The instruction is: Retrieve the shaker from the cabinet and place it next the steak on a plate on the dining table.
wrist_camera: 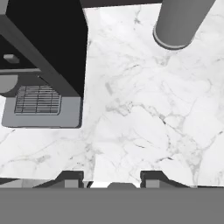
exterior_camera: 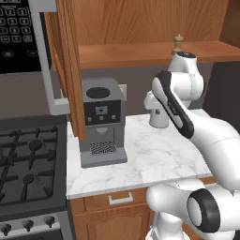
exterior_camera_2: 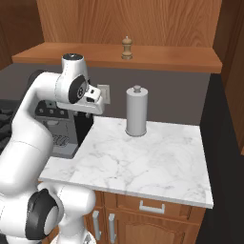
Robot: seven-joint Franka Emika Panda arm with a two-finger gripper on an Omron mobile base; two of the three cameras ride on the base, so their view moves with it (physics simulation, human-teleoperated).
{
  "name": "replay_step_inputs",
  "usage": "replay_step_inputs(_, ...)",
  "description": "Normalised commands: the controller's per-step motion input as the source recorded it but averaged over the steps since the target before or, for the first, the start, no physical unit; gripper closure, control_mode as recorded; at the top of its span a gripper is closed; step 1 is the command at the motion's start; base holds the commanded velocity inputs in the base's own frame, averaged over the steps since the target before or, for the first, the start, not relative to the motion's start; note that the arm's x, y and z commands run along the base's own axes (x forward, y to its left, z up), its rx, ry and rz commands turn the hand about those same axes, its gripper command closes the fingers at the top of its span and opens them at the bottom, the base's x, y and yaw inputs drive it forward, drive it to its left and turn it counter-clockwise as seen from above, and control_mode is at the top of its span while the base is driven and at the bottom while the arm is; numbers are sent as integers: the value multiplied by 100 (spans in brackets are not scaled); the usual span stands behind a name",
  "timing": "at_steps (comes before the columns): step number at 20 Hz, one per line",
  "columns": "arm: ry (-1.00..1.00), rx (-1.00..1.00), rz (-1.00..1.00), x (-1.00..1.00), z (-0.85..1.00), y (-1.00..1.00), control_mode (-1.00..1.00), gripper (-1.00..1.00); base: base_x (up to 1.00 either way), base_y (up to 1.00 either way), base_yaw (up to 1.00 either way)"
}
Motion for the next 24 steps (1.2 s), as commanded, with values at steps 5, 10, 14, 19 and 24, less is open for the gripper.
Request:
replay_step_inputs(5, -6, 0, 0, -9, 0, 0, -100, -100, 0, 0, 0)
replay_step_inputs(10, -18, 0, 0, -20, 4, -7, -100, -100, 0, 0, 0)
replay_step_inputs(14, -16, 0, 0, -18, 12, -19, -100, -100, 0, 0, 0)
replay_step_inputs(19, -12, 0, 0, -8, 27, -20, -100, -100, 0, 0, 0)
replay_step_inputs(24, -9, -4, -2, -6, 41, -20, -100, -100, 0, 0, 0)
